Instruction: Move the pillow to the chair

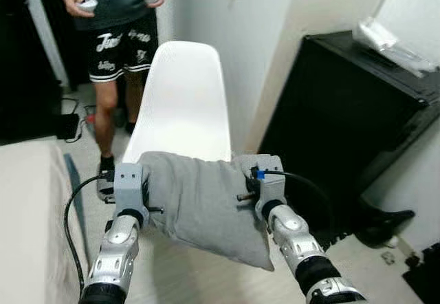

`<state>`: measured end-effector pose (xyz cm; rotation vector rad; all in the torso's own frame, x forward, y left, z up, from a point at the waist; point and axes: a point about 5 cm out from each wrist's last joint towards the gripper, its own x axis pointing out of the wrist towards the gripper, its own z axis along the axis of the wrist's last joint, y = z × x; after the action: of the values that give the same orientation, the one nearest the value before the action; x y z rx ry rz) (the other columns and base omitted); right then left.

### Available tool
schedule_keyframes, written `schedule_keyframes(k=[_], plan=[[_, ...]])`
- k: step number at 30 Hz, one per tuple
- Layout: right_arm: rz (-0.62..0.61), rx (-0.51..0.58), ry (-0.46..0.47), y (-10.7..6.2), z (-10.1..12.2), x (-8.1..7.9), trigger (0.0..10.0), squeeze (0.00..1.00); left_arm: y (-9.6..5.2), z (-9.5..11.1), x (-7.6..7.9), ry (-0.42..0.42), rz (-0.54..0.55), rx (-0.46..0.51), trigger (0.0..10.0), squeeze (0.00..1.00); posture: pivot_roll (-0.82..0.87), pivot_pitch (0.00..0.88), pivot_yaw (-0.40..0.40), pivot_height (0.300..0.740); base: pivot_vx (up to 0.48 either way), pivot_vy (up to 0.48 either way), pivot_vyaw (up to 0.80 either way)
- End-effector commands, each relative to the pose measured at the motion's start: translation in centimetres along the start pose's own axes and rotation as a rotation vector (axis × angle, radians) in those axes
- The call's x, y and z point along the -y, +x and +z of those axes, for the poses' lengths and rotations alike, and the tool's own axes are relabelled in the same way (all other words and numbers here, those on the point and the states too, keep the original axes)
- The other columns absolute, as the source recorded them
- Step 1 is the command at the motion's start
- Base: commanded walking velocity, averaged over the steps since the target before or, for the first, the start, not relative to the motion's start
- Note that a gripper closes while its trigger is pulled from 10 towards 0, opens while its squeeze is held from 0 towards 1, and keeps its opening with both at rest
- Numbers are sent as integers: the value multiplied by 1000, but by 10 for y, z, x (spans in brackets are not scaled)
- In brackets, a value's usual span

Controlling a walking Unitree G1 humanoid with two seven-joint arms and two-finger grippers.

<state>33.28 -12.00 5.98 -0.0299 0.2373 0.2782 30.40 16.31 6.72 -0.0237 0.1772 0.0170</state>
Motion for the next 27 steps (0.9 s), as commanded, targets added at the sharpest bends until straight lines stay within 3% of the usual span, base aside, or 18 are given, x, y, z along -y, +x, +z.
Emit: schedule_keyframes(k=[1,16,17,27], plan=[[63,24,2,3,4,-15,10000,0,0,1,12,-3,-55,0,10000,0,-32,74,-59,740,0,0,0],[43,18,44,4,-2,-26,10000,0,4,7,-8,45,-48,-19,10000,0,33,62,25,740,0,0,0],[35,22,58,5,-2,-29,10000,0,4,7,-12,50,-47,-27,10000,0,45,56,57,740,0,0,0],[7,28,87,5,-2,-28,10000,0,9,4,-18,16,-34,-56,10000,0,24,49,67,740,0,0,0]])
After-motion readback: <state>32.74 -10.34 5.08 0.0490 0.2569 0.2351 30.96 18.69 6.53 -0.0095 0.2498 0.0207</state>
